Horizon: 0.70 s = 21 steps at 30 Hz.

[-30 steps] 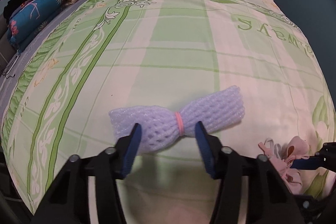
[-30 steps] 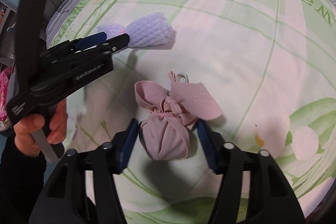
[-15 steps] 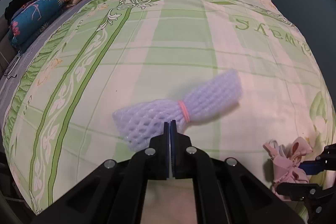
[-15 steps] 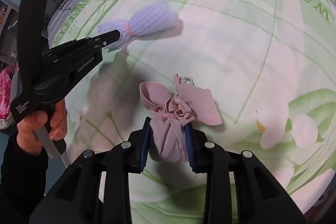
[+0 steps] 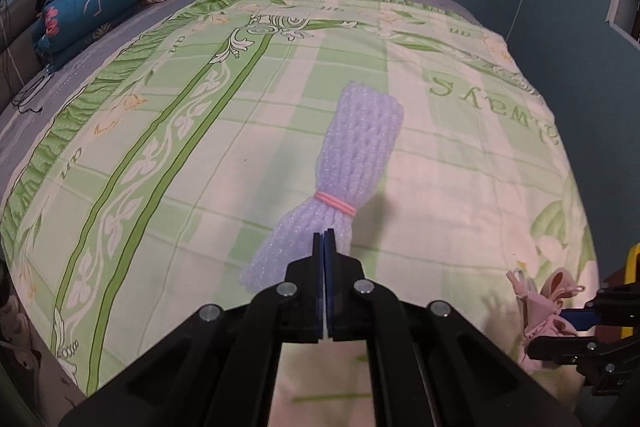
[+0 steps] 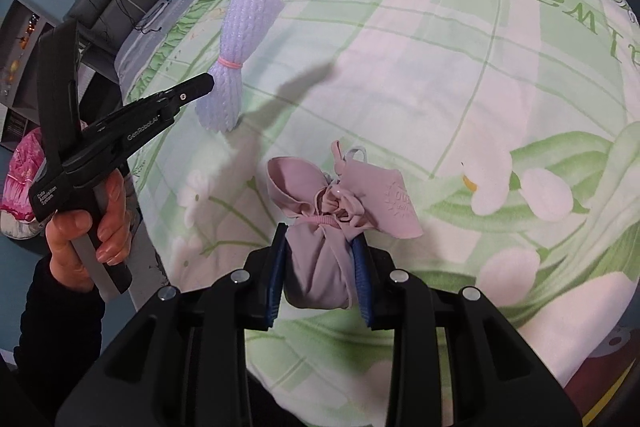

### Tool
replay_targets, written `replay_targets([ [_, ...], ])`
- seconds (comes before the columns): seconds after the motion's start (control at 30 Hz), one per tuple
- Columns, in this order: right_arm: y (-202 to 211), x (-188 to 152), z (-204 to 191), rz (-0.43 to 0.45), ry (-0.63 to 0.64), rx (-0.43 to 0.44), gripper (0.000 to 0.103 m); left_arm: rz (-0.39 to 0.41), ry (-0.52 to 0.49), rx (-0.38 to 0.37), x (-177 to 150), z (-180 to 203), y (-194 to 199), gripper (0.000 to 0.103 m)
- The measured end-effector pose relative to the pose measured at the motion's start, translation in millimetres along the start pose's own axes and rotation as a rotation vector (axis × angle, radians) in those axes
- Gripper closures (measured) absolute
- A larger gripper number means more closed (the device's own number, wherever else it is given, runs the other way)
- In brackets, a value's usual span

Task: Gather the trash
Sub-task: 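Lift the foam net and pink cloth and carry both over the yellow bin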

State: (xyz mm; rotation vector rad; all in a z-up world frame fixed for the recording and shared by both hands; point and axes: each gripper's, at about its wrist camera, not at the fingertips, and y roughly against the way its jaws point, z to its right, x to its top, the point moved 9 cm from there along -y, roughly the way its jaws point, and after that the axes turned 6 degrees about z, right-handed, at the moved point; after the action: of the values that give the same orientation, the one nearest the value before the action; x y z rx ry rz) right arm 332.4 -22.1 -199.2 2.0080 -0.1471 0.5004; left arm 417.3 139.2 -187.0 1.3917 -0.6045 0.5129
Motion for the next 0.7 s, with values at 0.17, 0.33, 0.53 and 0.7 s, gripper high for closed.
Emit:
replay_targets([
  [0.17, 34, -8, 4, 0.044, -0.001, 0.012, 0.074, 0.038, 0.0, -0.017, -9, 16, 38, 0.103],
  [0.33, 79, -18, 22, 0.104, -0.019, 0.006, 0.074, 0.048, 0.021, -0.065, -26, 38, 63, 0.103],
  [0.53, 134, -28, 45, 0.197, -0.062, -0.002, 0.074, 0.076, 0.018, -0.122, -40, 72, 94, 0.103],
  [0.7, 172, -33, 65, 0.273, -0.102, -0.013, 0.074, 0.11, -0.004, -0.146, -47, 104, 119, 0.103],
])
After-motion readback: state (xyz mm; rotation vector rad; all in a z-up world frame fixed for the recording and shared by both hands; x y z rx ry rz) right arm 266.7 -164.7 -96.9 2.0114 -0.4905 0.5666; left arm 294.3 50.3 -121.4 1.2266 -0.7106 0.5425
